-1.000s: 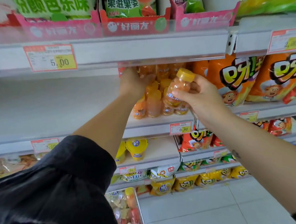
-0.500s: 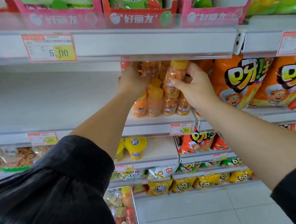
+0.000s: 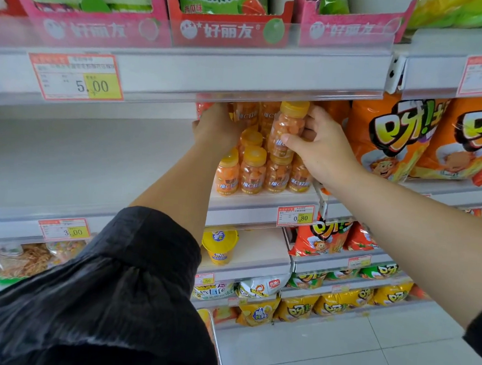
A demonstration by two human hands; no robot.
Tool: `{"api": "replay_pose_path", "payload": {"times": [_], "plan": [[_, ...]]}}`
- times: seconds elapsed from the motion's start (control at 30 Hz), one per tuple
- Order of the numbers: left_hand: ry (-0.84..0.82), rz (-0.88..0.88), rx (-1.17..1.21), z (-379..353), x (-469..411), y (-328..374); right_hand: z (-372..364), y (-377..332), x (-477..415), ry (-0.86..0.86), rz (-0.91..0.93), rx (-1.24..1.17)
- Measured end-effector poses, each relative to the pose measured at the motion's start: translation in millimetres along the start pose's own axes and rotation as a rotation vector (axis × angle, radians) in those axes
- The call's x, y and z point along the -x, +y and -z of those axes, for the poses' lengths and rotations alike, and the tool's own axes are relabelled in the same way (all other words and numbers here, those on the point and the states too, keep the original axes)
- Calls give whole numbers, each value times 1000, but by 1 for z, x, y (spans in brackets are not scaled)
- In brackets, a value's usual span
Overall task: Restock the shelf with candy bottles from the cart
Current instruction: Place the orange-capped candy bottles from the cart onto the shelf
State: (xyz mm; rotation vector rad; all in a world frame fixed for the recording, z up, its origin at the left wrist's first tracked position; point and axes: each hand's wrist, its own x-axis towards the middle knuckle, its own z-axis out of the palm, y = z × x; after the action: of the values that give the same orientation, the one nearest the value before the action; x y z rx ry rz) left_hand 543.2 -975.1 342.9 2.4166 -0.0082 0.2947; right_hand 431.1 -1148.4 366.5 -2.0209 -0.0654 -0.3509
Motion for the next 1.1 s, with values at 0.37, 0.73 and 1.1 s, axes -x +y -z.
{"api": "replay_pose_path", "payload": {"times": [0.37,0.73,1.1], "plan": [[-69,-24,-5,-1,-9,-5,-1,-3,0,-10,-10,-15],[-62,-22,38,3,2,1,-1,-3,0,-5,-26,-19],[-103,-213,316,39,82,-4,-18,-18,-3,-88,23,-101]]}}
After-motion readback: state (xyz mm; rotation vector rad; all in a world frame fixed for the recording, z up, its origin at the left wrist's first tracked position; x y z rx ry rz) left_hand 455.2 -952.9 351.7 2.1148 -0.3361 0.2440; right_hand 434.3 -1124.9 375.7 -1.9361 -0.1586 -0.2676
